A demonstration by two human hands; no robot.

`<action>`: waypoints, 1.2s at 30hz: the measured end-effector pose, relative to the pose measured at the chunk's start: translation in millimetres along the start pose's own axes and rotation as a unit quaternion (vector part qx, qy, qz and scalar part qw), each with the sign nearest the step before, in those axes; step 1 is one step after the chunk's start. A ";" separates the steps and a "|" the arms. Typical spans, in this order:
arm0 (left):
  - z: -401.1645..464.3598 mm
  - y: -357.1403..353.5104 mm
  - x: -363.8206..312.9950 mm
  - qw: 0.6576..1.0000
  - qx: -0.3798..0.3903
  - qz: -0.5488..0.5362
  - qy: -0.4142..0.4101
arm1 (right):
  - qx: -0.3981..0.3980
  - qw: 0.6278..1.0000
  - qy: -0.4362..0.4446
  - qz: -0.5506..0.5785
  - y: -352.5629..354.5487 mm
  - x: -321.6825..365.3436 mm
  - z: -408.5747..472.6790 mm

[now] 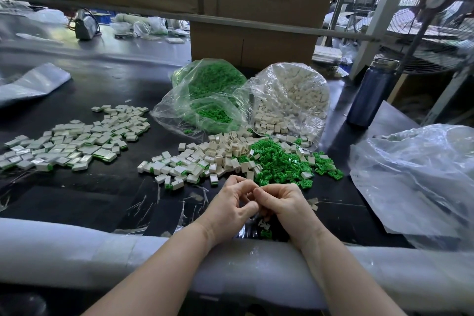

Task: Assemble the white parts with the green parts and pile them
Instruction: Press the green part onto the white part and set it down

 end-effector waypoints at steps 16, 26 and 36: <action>0.3 3.8 0.2 1.000 -0.021 -0.014 0.002 | 0.003 1.000 0.017 -0.004 -4.1 2.4 1.0; 1.7 5.0 2.9 0.999 -0.048 -0.004 0.017 | -0.080 0.990 0.067 -0.098 4.7 7.8 -2.6; 1.1 7.0 8.0 0.995 -0.086 0.027 0.031 | -0.103 0.983 0.053 -0.146 4.1 6.3 -0.1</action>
Point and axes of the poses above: each hand's wrist, its own z-axis towards the middle knuckle, its own y-axis out of the back of the hand, x = y × z, the point moved 2 cm from there along z, towards the middle knuckle, and after that the axes turned 4 degrees about x, right-handed, at the moved point
